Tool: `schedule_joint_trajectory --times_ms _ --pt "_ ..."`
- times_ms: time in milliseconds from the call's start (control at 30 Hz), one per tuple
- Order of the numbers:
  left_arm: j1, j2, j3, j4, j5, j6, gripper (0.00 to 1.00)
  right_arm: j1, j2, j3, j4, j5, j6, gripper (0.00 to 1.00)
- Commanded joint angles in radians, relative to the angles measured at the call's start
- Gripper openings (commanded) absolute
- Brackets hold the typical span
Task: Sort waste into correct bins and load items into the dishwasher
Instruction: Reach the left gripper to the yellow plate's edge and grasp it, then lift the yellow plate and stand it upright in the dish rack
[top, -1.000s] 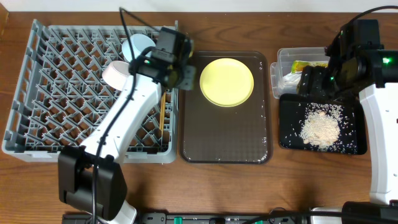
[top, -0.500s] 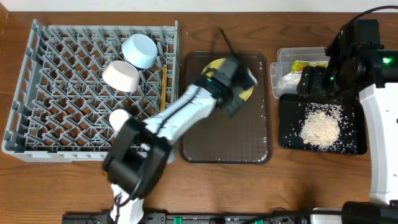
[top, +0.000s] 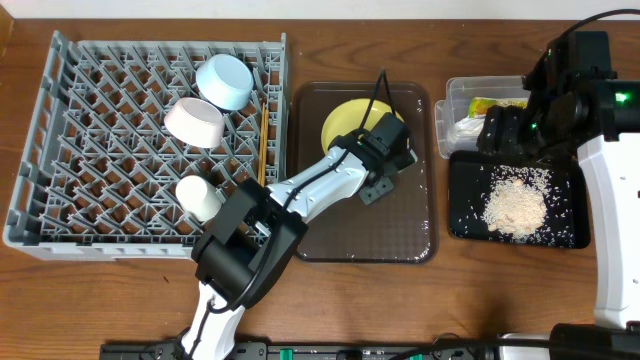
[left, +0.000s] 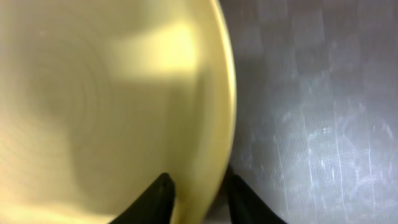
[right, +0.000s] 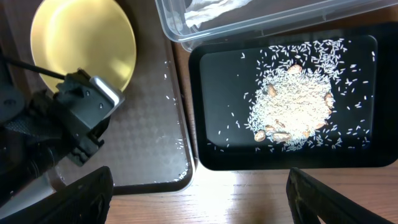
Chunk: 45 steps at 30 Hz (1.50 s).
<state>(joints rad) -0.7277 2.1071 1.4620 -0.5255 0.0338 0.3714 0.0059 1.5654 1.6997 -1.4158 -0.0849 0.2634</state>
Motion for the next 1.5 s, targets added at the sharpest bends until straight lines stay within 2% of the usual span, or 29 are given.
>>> schedule_joint_trajectory --times_ms 0,133,367,500,767,1000,1267,1467 --pt "0.002 0.005 0.014 -0.030 -0.019 0.005 0.27 0.008 0.003 0.001 0.002 0.009 0.005 0.87" --pt "0.002 0.005 0.014 -0.047 -0.019 0.005 0.20 0.008 0.003 0.001 0.001 0.009 0.005 0.87" --pt "0.002 0.005 0.014 -0.073 -0.015 -0.036 0.19 0.008 0.003 0.001 0.001 0.009 0.005 0.87" --pt "0.002 0.005 0.014 -0.075 -0.016 -0.036 0.08 0.008 0.003 0.001 0.001 0.009 0.005 0.87" --pt "0.002 -0.020 0.014 -0.076 -0.017 -0.036 0.07 0.008 0.003 0.001 0.001 0.010 0.005 0.87" --pt "0.002 -0.156 0.014 -0.082 -0.019 -0.037 0.07 0.008 0.003 0.001 0.002 0.010 0.005 0.87" --pt "0.013 -0.314 0.014 -0.132 -0.019 -0.097 0.07 0.008 0.003 0.001 0.001 0.009 0.005 0.87" --pt "0.074 -0.427 0.014 -0.127 -0.018 -0.171 0.07 0.008 0.003 0.001 0.001 0.010 0.005 0.87"
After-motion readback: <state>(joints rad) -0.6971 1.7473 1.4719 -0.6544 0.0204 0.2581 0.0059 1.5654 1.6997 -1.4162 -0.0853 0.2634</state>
